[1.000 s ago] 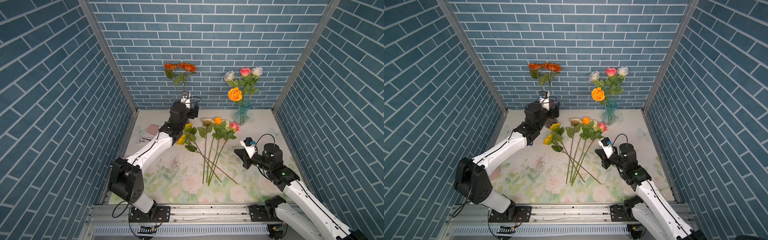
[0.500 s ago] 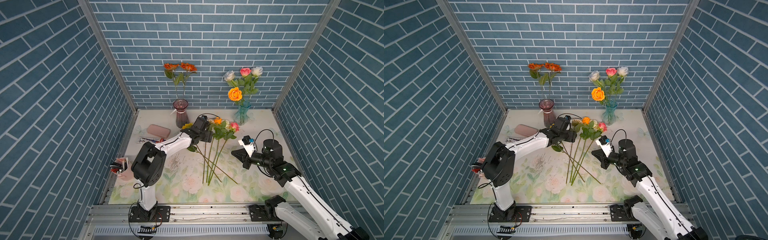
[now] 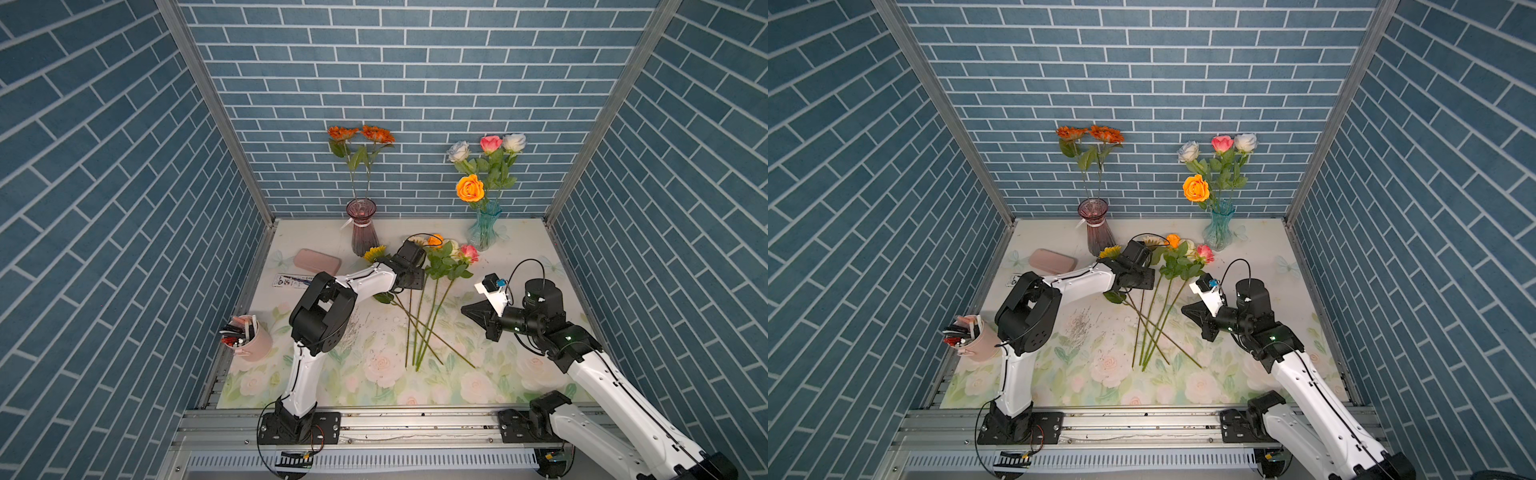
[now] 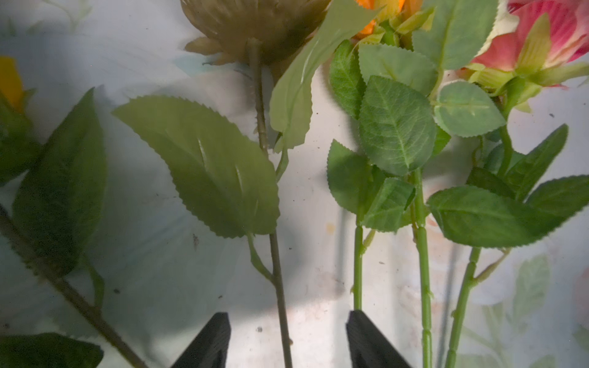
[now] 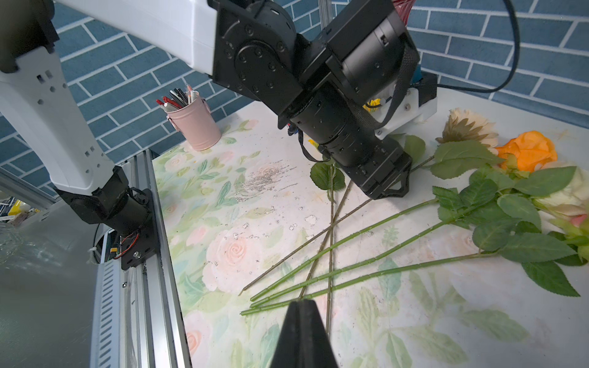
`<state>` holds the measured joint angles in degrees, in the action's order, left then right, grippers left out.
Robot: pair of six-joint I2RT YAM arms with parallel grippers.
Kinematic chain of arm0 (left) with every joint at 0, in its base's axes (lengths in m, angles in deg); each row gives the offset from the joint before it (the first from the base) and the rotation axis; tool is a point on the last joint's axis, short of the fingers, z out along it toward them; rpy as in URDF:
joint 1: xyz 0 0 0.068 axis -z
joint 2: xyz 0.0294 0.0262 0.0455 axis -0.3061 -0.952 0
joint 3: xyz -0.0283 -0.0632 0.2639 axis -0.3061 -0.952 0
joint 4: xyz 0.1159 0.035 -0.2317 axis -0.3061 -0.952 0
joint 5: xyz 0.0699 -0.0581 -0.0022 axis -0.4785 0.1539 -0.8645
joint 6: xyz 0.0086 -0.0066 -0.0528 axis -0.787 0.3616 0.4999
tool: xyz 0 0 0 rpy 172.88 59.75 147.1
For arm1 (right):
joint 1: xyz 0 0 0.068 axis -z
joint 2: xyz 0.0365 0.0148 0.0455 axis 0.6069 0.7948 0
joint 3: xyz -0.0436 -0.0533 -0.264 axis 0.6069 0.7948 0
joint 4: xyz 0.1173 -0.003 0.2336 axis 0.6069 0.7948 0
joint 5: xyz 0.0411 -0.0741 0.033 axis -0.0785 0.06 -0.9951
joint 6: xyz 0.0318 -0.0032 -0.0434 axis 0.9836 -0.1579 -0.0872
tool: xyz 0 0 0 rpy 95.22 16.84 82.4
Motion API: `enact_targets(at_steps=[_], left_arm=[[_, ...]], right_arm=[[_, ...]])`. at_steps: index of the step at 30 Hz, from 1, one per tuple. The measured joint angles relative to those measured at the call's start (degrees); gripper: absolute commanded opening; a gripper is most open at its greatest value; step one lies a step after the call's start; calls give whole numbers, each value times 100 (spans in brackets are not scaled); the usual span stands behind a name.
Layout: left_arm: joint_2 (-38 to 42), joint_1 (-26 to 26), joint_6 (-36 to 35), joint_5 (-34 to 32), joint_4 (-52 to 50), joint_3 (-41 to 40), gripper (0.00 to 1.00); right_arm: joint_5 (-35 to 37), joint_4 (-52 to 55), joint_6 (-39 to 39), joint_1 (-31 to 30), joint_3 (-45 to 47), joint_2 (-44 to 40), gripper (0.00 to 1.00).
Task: Arrange the flowers in different vases according to their variety
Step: Pick up the flower at the center of the board.
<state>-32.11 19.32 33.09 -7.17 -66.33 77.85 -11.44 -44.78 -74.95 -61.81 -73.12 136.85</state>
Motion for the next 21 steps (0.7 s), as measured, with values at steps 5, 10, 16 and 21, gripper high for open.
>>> enact_targets(at_steps=[5,10,16,21], left_arm=[[-199,0,42,-2,-74,28,34],[-267,0,28,-57,-192,59,7],[-254,4,17,-175,-262,129,0],[0,39,-42,-269,-372,144,0]], right_arm=[[7,2,-2,0,0,0,0],[13,2,-2,0,2,0,0],[24,2,-2,0,4,0,0],[31,0,-2,0,7,-4,0]])
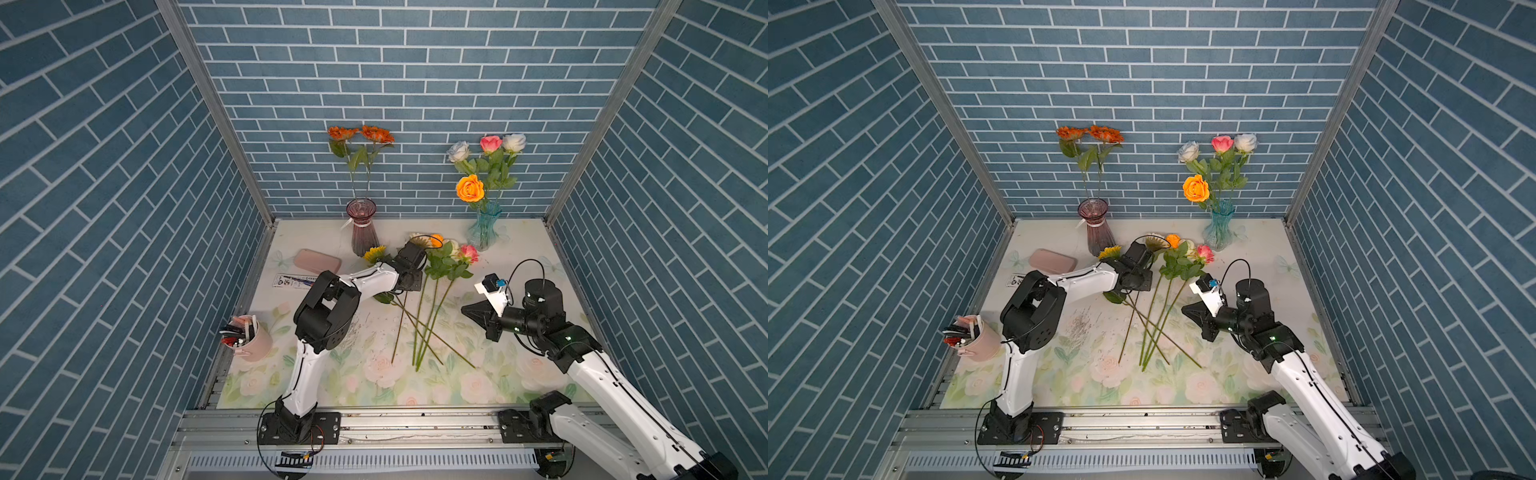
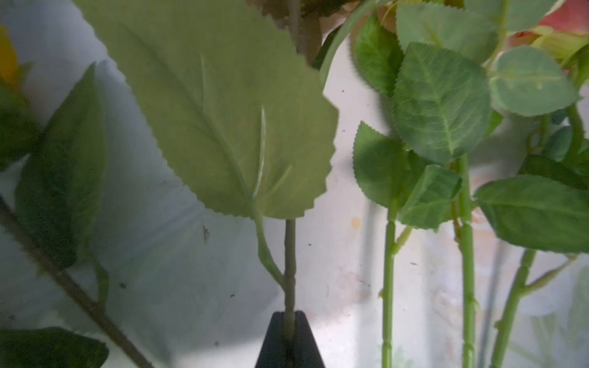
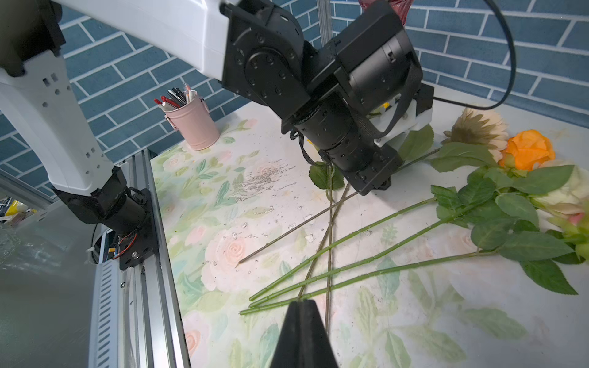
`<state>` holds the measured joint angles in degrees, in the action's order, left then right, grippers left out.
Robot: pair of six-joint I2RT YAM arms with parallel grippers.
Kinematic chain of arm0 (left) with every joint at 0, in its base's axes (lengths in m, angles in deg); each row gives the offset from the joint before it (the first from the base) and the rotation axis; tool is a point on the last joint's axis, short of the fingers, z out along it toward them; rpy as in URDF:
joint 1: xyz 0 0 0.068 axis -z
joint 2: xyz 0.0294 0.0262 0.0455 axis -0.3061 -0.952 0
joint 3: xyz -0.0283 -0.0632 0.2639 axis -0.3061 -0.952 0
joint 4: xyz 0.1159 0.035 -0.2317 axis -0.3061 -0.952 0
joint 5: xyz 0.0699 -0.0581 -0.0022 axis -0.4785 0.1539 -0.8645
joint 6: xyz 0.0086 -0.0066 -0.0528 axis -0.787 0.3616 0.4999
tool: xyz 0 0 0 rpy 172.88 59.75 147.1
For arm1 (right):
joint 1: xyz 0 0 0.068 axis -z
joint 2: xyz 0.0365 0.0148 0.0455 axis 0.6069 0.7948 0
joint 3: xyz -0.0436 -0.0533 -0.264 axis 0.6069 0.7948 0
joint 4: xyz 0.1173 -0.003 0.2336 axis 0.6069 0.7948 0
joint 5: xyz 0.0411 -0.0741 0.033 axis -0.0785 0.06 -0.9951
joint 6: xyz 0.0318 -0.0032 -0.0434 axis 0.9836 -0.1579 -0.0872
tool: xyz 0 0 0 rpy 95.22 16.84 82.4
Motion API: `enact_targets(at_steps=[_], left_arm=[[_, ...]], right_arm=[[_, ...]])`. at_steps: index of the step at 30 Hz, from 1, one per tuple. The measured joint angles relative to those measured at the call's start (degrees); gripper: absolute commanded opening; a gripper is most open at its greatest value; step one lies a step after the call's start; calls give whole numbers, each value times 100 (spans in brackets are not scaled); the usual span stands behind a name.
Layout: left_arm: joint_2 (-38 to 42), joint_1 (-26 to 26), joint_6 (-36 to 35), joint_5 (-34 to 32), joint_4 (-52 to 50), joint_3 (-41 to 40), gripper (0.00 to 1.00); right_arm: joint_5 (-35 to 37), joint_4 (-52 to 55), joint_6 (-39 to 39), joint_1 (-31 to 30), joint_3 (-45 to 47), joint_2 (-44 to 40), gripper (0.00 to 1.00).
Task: Arrange the flowers in different vases according to their variety
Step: Pick up the flower at the center of the board, then insert the flower into the vase.
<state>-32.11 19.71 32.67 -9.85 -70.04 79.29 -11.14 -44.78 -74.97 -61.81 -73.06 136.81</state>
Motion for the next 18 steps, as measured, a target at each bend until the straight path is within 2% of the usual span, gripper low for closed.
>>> enact_targets(at_steps=[4,11,18], left_arm=[[597,33,-63,-166,-94,0,0],[2234,37,-326,-680,-98,-68,0],[3838,37,-1187,-789,570,-616,0]], right_arm=[[2,-11,0,0,35,-50,0],[4,-28,0,0,76,-160,0],[17,-173,2,0,177,-229,0]])
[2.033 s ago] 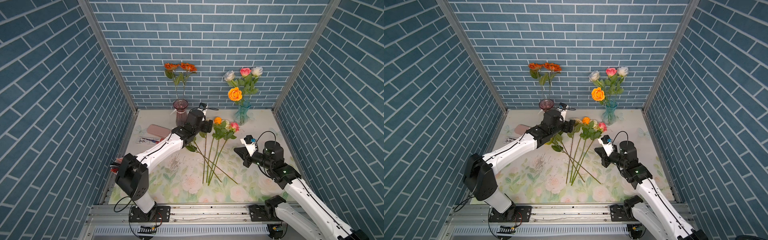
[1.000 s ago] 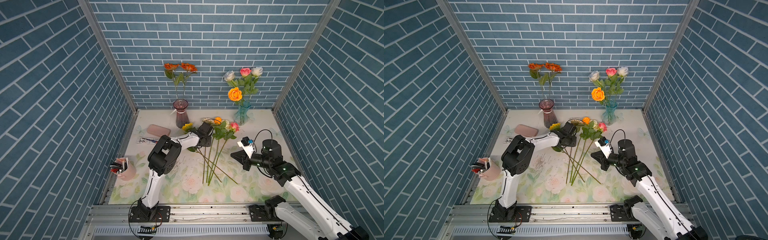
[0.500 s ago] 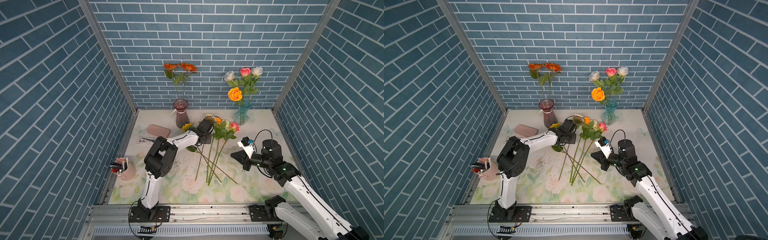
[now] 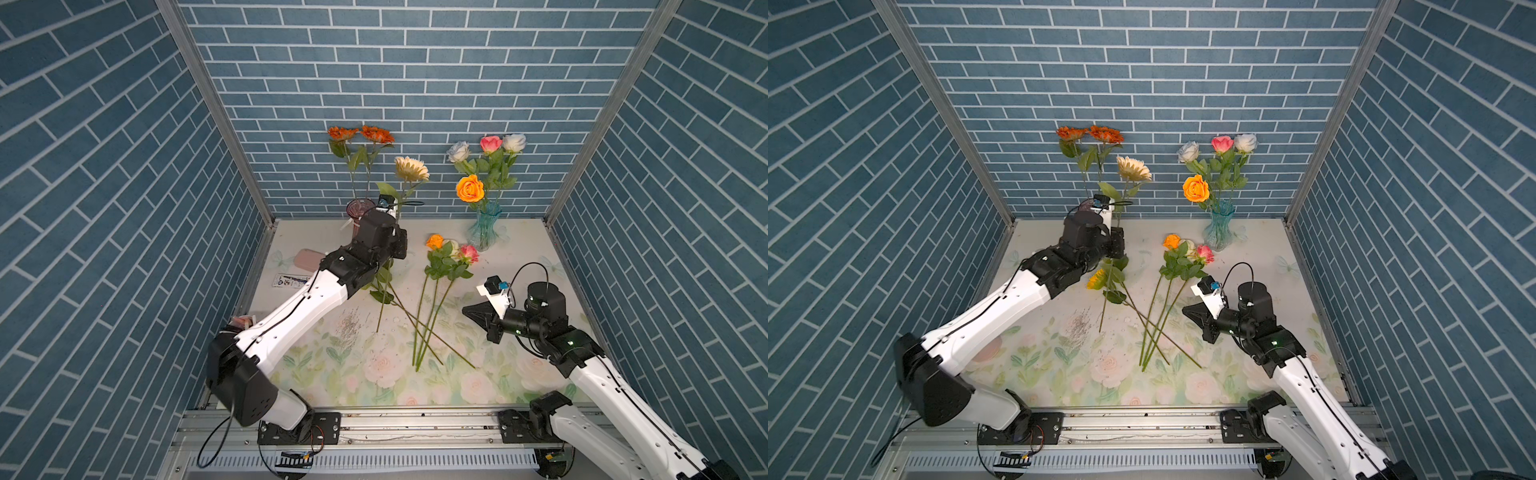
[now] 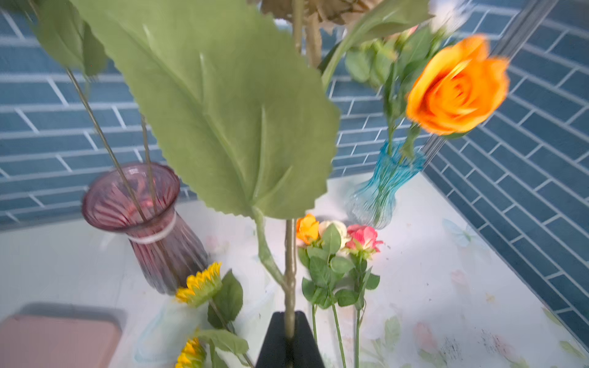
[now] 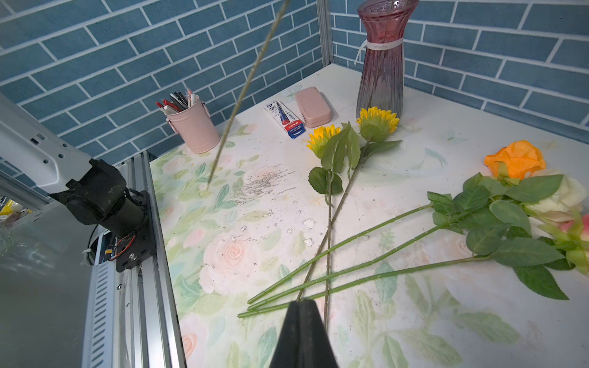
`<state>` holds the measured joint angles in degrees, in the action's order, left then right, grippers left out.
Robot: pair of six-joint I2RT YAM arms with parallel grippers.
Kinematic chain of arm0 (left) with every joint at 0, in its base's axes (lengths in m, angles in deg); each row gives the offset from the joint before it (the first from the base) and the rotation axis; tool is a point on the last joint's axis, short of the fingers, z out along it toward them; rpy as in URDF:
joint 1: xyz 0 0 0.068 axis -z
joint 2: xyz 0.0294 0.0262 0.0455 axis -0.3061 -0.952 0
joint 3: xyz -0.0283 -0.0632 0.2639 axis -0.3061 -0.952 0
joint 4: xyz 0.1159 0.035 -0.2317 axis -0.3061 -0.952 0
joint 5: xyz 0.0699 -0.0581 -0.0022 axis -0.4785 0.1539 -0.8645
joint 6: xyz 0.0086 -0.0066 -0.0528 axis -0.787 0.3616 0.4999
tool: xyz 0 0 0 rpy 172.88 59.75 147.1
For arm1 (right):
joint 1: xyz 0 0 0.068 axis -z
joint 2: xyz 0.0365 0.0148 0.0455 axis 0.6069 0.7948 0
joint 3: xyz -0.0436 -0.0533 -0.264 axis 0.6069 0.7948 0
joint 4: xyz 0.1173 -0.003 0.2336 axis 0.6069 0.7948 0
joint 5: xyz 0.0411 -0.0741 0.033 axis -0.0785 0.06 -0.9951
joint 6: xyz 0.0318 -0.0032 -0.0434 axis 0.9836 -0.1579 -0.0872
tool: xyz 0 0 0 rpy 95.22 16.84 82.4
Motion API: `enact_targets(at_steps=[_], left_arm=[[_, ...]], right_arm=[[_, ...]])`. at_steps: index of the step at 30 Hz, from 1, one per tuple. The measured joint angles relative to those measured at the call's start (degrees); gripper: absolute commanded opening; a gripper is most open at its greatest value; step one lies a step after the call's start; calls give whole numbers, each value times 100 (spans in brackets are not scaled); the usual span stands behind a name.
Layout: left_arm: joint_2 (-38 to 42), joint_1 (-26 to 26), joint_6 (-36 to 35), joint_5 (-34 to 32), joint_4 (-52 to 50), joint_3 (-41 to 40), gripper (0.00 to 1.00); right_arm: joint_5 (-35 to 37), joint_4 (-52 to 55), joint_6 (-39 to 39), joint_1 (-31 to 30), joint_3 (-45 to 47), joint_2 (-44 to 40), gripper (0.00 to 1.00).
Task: Arrange the flowers in different vases according to their variety
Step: Insert the flower into the vase.
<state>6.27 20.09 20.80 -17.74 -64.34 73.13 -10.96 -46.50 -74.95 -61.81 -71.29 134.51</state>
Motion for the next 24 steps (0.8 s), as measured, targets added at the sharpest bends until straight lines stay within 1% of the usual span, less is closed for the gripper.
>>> enact_targets(at_steps=[2,6,8,10,14,17,20,24], left_arm=[[304,-2,-417,-83,348,-22,0],[540,-52,-1364,-203,1204,68,0],[546,-214,-1718,-125,1744,74,0],[487,-568,-1878,74,2284,79,0],[181,-1443,-1930,426,3418,101,0],[-201,-1867,-1860,675,4138,232,0],[-675,-2114,-1674,946,4701,553,0],[-1217,-2249,-1491,1134,5237,1078,0]], right_arm=[[4,-55,2,0,46,-7,0],[9,-162,2,0,98,-61,0],[9,-225,2,0,103,-85,0],[7,-282,2,0,103,-92,0],[4,-400,2,0,105,-87,0],[-2,-494,0,0,107,-42,0],[-4,-527,0,-2,107,63,0],[-4,-560,-2,-4,114,240,0]])
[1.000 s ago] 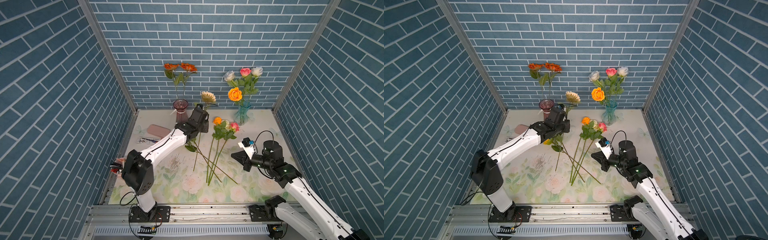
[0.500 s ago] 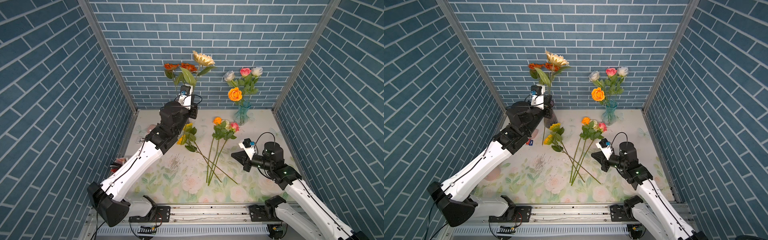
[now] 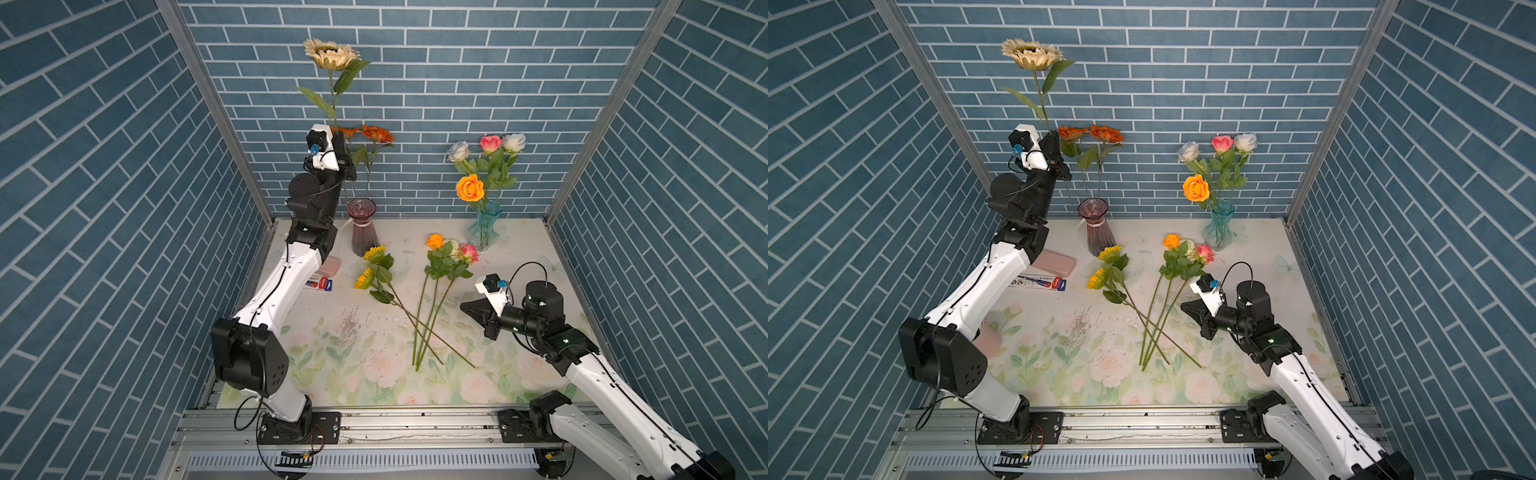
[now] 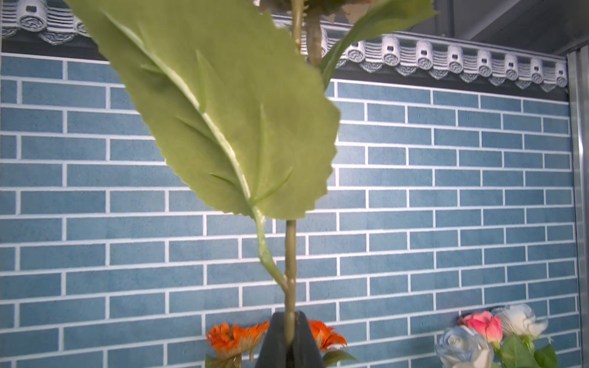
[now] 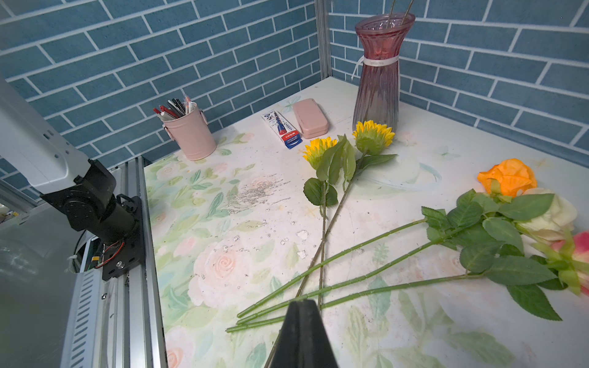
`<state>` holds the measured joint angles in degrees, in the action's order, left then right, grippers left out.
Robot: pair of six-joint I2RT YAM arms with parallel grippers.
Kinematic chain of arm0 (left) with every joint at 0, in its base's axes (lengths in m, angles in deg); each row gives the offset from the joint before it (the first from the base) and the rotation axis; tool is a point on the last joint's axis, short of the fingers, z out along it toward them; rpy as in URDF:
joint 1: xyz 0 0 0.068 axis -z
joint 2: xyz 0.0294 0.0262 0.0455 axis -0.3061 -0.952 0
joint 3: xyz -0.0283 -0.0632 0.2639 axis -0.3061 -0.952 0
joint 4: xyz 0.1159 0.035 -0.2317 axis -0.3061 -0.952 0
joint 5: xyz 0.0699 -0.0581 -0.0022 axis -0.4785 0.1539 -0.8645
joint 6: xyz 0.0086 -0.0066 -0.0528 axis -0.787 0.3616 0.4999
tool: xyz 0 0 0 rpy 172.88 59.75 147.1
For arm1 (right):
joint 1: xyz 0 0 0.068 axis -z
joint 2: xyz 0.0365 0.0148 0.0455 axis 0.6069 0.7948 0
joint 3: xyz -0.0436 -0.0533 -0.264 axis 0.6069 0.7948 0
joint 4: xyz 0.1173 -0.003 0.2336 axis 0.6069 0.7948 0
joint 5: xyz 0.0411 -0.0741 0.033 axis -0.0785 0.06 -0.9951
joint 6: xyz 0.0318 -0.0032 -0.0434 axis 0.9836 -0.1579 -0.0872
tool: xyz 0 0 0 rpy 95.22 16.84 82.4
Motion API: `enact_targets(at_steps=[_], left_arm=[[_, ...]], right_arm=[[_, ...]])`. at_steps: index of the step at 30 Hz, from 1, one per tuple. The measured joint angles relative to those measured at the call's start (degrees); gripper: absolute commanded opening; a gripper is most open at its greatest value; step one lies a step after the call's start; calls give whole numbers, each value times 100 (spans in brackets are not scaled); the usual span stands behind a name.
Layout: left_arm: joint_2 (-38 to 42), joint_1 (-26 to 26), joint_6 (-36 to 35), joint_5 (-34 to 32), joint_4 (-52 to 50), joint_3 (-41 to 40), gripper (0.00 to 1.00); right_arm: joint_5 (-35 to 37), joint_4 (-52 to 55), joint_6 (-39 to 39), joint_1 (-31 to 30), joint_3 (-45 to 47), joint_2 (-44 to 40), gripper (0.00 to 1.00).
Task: Arrange the flowers in different vases according to their variety
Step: Insert the flower into the vase.
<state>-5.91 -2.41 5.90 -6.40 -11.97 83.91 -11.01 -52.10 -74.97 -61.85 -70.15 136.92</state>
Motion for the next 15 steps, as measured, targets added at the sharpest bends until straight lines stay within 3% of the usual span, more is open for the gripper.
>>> enact_targets(at_steps=[15], left_arm=[[-1340,-507,1043,46,1681,105,0]], right_arm=[[-79,-101,-107,0,85,181,0]])
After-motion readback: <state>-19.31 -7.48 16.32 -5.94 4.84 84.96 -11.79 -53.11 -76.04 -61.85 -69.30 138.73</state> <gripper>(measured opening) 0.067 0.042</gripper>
